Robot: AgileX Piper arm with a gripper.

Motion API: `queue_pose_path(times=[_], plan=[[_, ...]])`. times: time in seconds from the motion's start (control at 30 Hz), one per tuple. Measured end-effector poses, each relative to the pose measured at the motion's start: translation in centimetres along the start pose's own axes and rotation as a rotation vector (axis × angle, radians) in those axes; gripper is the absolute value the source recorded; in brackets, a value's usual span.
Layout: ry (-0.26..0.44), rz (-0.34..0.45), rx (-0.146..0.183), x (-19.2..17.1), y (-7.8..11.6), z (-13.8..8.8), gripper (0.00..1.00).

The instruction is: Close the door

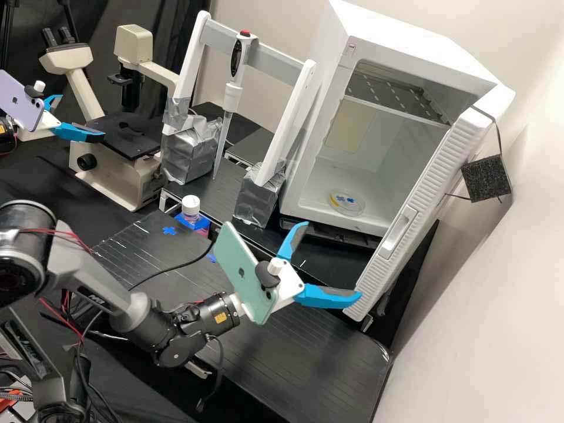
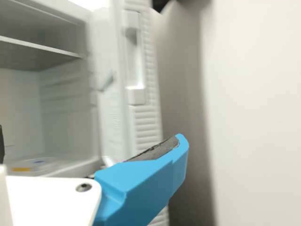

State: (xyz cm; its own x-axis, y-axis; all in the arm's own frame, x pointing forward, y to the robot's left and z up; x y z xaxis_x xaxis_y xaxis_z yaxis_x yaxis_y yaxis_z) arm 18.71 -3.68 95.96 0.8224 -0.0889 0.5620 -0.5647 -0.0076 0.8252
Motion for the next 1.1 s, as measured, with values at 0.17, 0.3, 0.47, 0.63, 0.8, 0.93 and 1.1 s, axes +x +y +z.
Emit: queue_pose_path(times=[0.17,0.3,0.47,0.63,0.8,0.93,1.1], plan=[[-0.028,0.037,-0.044,2.4,-0.1,1.0,1.0],[-0.036,0.049,-0.059,4.1,-0.6,1.4,1.0],[-0.021,0.025,-0.051,6.3,-1.5,1.6,1.0],[-0.042,-0.016,-0.037,7.9,-2.2,2.0,1.0],[-0.044,-0.045,-0.011,8.2,-2.5,2.2,1.0],[-0.035,-0.055,0.019,8.2,-2.6,2.0,1.0],[-0.02,-0.08,0.084,8.1,-2.8,1.8,1.0]])
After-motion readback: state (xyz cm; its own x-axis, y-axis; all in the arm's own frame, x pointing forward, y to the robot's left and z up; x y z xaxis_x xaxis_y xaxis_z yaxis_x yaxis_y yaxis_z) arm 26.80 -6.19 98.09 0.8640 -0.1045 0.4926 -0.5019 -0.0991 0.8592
